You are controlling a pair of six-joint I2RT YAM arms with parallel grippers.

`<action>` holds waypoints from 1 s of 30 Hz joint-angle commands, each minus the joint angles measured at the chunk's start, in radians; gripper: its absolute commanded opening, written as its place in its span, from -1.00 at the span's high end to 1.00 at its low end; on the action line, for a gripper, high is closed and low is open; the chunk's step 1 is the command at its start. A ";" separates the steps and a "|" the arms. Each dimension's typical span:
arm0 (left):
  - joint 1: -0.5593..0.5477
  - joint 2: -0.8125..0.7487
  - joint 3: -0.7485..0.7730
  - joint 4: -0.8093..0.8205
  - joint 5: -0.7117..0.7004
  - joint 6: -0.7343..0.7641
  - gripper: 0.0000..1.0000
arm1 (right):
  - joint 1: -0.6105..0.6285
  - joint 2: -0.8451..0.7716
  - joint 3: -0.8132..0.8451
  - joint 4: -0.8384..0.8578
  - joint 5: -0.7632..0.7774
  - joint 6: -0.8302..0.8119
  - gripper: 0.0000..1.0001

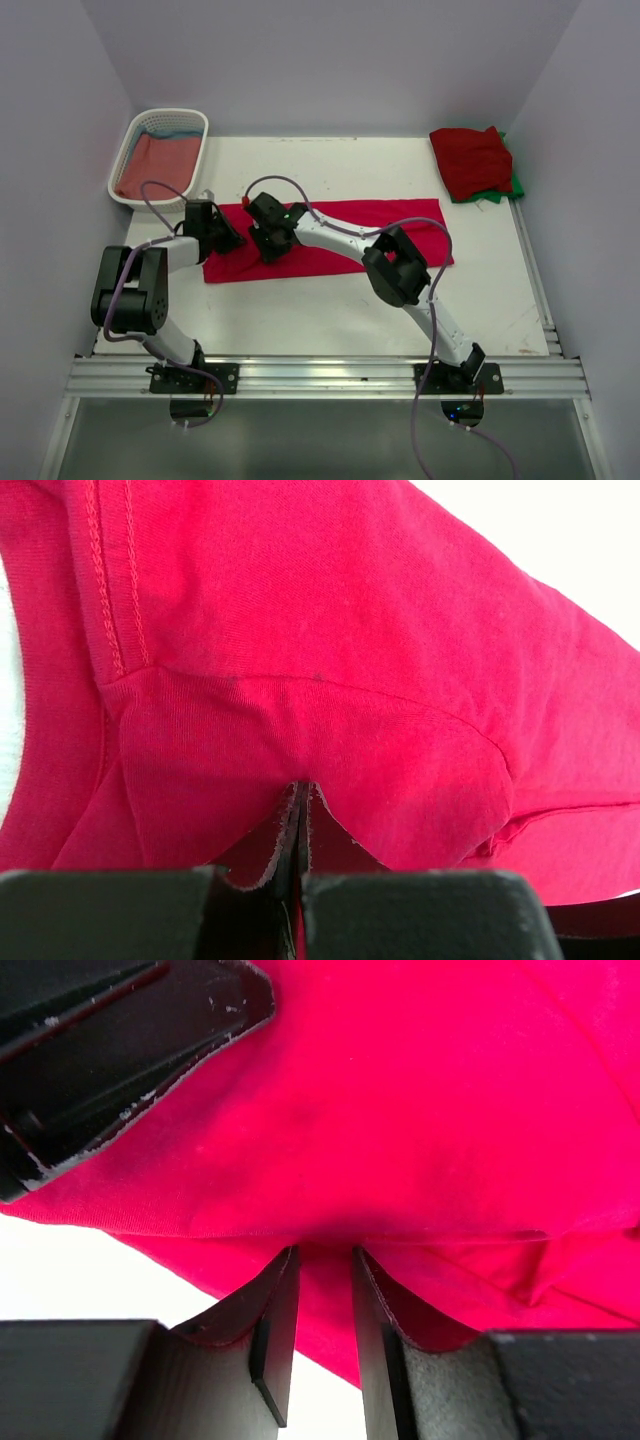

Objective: Fold and stack the t-shirts
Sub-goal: Rotate the tshirt 90 degrees

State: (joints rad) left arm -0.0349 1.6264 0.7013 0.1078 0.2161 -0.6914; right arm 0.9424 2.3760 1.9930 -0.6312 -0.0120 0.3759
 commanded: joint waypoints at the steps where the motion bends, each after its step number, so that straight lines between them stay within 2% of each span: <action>1: 0.007 -0.033 -0.014 0.016 0.009 0.021 1.00 | 0.006 -0.014 0.050 -0.027 0.032 -0.014 0.36; 17: 0.007 -0.040 -0.022 0.018 0.017 0.020 1.00 | 0.006 0.089 0.204 -0.104 0.076 -0.048 0.27; 30: 0.012 -0.042 -0.031 0.021 0.017 0.024 1.00 | 0.006 0.017 0.116 -0.084 0.092 -0.045 0.24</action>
State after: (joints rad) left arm -0.0330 1.6154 0.6842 0.1081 0.2287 -0.6880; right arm 0.9443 2.4550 2.1365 -0.6853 0.0608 0.3470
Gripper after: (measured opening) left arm 0.004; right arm 0.372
